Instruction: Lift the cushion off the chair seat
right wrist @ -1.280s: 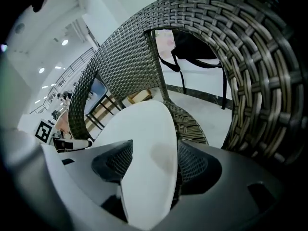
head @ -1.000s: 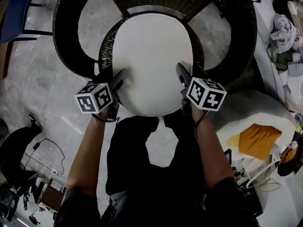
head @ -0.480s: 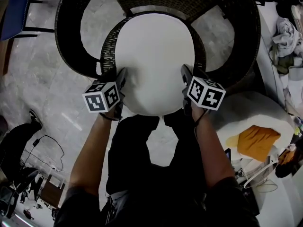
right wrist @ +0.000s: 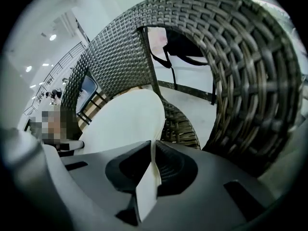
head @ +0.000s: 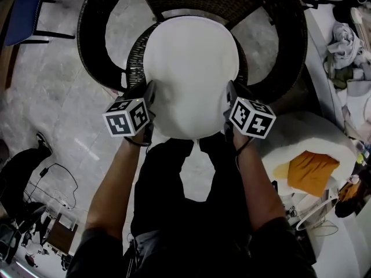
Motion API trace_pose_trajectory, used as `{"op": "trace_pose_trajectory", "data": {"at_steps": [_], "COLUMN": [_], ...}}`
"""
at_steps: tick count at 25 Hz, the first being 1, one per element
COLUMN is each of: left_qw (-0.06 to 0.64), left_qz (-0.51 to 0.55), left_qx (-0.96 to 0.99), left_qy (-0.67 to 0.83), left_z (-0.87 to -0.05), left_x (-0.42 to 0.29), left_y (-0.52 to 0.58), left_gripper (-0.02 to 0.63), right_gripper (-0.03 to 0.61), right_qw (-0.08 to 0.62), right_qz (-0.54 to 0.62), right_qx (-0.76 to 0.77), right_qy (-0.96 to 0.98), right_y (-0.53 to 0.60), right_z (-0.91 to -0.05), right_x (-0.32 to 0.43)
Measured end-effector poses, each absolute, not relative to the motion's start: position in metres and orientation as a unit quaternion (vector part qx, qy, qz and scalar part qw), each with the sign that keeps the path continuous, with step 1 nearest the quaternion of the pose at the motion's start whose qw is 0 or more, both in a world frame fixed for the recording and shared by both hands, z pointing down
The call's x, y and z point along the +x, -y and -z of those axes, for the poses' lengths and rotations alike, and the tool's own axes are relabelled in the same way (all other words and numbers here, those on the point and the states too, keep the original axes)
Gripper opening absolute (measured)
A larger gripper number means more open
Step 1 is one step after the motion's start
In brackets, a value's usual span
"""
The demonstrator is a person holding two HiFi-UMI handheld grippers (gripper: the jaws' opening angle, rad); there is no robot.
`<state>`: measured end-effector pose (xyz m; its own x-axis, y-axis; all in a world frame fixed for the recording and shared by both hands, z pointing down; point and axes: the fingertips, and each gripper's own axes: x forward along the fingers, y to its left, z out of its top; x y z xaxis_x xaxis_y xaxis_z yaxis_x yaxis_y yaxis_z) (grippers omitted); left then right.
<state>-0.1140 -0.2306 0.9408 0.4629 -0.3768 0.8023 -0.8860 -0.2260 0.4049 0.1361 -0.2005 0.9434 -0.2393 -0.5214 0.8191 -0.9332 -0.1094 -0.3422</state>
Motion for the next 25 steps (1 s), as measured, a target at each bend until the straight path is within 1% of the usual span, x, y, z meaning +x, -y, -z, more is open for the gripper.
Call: {"op": "trace_pose_trajectory", "data": {"at_steps": [5,10,25], "left_qw": [0.431,0.401,0.267], "left_qz": [-0.259,-0.226,-0.146], "left_qx": [0.746,0.766,0.827], "left_qy": [0.438,0.449,0.473], "left_z": [-0.879,-0.793,-0.506], "left_x": [-0.109,-0.11,-0.118], "left_y": [0.241,0.264,0.317], "left_gripper": [0.055,0.055,0.054], "right_gripper": [0.034,0.034,0.034], "right_qw": [0.201,0.172,0.076], "right_qz": [-0.441,-0.405,-0.296], "right_qx": [0.585,0.596,0.616], "right_qy": [0.651,0.672,0.726], "right_y": [0.213,0.235,0.283], "right_z": [-0.877,-0.792,-0.514], "right_x": [0.141,0.142,0.135]}}
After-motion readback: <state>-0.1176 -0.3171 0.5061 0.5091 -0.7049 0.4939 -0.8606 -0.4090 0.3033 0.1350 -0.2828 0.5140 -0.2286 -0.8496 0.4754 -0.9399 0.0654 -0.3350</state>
